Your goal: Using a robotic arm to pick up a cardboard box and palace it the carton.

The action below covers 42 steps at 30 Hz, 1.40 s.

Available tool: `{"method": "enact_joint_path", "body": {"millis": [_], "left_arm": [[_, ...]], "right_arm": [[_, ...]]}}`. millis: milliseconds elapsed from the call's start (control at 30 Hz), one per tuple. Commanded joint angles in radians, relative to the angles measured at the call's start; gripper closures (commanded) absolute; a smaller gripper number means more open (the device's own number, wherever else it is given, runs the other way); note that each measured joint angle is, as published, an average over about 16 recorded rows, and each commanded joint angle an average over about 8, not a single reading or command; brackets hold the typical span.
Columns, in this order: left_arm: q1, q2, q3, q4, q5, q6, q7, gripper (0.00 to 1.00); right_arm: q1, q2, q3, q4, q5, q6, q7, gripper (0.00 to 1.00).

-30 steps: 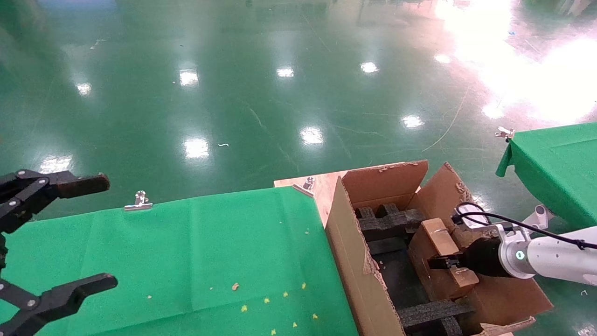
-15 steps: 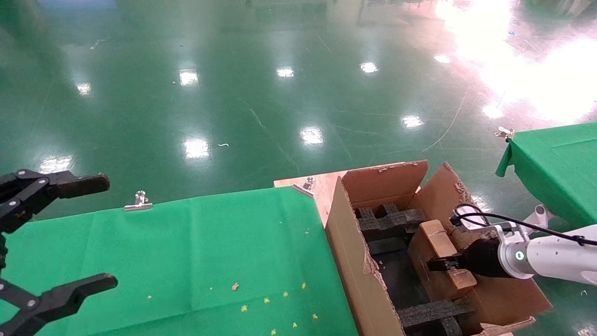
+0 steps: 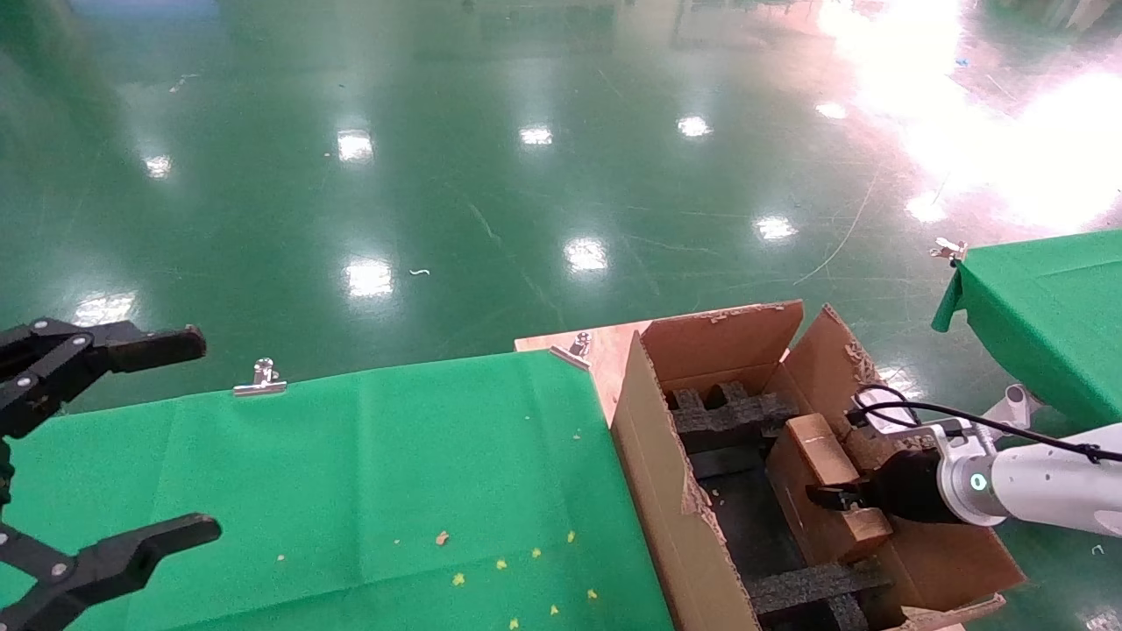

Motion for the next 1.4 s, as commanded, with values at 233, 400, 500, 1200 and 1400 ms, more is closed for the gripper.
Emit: {"method": "enact_joint_path", "body": {"millis": [233,400,500,1200,1400], "left_arm": [[0.000,0.000,0.000,0.000,0.000,0.000,0.000,0.00],[0.000,0.000,0.000,0.000,0.000,0.000,0.000,0.00],[0.000,0.000,0.000,0.000,0.000,0.000,0.000,0.00],[0.000,0.000,0.000,0.000,0.000,0.000,0.000,0.00],[0.000,0.000,0.000,0.000,0.000,0.000,0.000,0.00]], "right_arm": [[0.013,0.012,0.003,0.019,-0.005,0.004,-0.003,0.00],[0.022,0.025,0.004,0.038,-0.009,0.012,-0.003,0.00],[0.029,0.035,0.004,0.053,-0.014,0.019,-0.002,0.00],[0.288,0.184,0.033,0.357,-0.265,0.089,-0.115,0.00],[0.385,0.216,0.078,0.512,-0.346,0.108,-0.219,0.00]]}}
